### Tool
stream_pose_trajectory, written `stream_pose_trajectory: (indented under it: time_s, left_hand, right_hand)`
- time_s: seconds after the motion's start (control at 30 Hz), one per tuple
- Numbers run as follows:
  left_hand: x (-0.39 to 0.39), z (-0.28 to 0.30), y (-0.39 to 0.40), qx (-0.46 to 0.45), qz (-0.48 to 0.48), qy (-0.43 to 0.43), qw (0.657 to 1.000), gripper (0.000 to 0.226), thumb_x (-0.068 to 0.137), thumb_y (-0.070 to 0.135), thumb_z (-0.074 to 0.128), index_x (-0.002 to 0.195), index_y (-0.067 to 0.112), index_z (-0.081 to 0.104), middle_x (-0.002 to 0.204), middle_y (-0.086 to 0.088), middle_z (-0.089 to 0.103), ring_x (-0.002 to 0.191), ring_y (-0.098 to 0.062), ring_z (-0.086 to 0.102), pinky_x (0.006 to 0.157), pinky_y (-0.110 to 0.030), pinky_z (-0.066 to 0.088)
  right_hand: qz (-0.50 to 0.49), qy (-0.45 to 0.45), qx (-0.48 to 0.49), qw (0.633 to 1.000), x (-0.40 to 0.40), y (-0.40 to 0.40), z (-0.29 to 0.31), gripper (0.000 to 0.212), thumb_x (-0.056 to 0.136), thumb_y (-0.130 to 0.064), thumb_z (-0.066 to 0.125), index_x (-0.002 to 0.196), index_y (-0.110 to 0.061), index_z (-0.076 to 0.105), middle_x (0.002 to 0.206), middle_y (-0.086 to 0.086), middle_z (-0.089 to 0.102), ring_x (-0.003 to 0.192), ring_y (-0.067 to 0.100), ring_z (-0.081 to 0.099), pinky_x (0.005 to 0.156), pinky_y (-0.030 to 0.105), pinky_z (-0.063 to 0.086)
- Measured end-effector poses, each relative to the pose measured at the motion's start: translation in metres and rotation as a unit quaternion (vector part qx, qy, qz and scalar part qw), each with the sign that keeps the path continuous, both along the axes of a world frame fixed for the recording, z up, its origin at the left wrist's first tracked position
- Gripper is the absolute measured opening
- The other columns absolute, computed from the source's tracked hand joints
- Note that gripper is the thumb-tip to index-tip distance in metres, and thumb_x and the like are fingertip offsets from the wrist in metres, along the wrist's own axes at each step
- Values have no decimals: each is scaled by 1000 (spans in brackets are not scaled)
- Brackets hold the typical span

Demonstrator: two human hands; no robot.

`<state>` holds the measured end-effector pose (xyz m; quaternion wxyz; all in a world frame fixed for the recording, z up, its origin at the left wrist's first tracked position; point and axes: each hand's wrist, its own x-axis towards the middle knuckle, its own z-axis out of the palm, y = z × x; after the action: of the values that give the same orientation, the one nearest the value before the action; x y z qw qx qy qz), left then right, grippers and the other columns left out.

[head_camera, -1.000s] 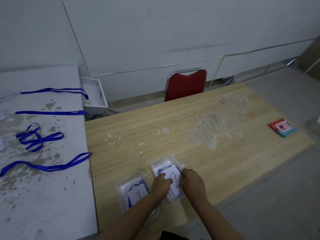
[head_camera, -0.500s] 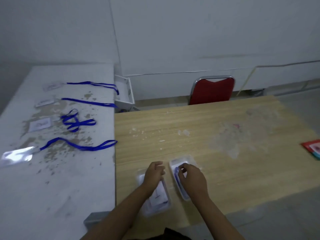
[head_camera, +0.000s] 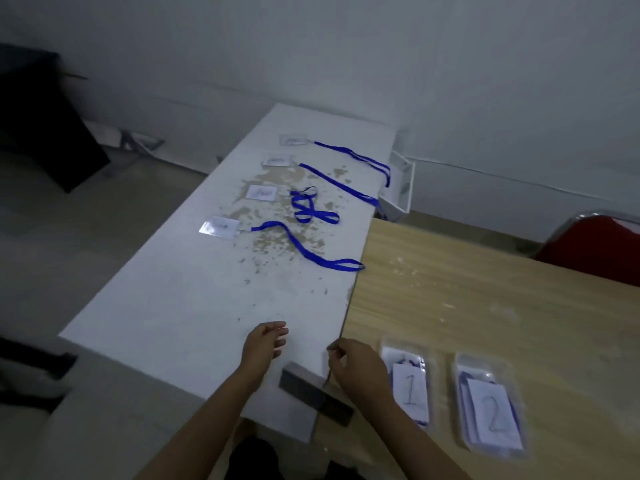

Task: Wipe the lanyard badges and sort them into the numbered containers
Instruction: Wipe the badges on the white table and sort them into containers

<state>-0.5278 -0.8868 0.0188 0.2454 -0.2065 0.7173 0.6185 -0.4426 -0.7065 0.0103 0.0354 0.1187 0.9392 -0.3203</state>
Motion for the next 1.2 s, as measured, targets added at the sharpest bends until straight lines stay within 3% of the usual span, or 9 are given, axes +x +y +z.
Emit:
stream_pose_trajectory:
  time_s: [0.33,0.47,0.57,0.63,0.7,0.8,0.93,1.07,1.2]
  left_hand:
    - [-38,-12,-128,-20,-4,-27,999,21,100,9,48,113,6,63,112,-13,67,99,-28,63,81,-34,50]
    - [-59,-15,-187,-21,-60,-41,997,22,100,11,48,115,4,62,113,-13,67,101,-29,63,79,-32,50]
    - [-74,-23,-232,-24,-90,-38,995,22,101,11,46,114,4,62,112,-13,67,98,-28,63,76,-30,50]
    - [-83,-29,-260,-26,-102,-36,994,22,101,11,45,112,5,62,111,-13,67,98,-27,63,76,-30,50]
    - [-88,-31,-281,-28,-112,-40,992,22,101,11,44,112,5,62,111,-12,67,98,-27,62,76,-29,50]
    - [-91,-31,-302,-23,-125,-46,991,23,101,10,44,113,5,62,111,-11,67,94,-24,62,72,-27,48]
    - [-98,-24,-319,-12,-120,-53,991,24,101,9,43,115,3,62,112,-12,66,94,-24,60,71,-25,47]
    - [-111,-15,-332,14,-102,-32,994,24,101,14,46,117,5,61,118,-12,66,96,-22,61,76,-27,49]
    - [-135,-2,-341,47,-130,-26,990,37,97,33,55,128,13,53,128,-6,58,114,-23,58,96,-37,51]
  right_hand:
    - [52,-51,21,997,-56,-131,-15,28,96,-33,47,114,-24,66,108,-5,68,100,12,60,80,24,47]
    - [26,-66,15,997,-67,-189,-38,31,97,-30,46,124,-26,60,122,-4,61,116,13,53,94,22,41]
    - [-17,-96,85,992,-74,-235,-58,55,97,-41,42,150,-32,30,159,-2,23,146,23,22,117,36,19]
    - [-64,-156,115,979,-76,-258,-69,70,96,-50,38,155,-36,3,163,3,-12,151,31,-6,118,54,0]
    - [-101,-188,127,969,-74,-271,-81,76,96,-53,36,155,-33,-8,161,10,-22,149,36,-15,117,58,-3]
    - [-108,-131,128,977,-72,-281,-90,78,97,-43,38,156,-19,-7,163,9,-13,151,27,-8,121,49,-2]
    - [-138,-54,-31,988,-92,-291,-81,62,99,-23,50,153,-4,23,160,9,23,147,20,23,122,31,14]
    - [-164,59,-171,970,-128,-316,-47,25,89,-21,71,114,-19,70,115,-6,69,108,10,64,96,17,45]
    - [-116,82,-287,947,-170,-352,-14,10,88,-20,71,89,-28,76,90,-16,75,85,1,68,75,13,51]
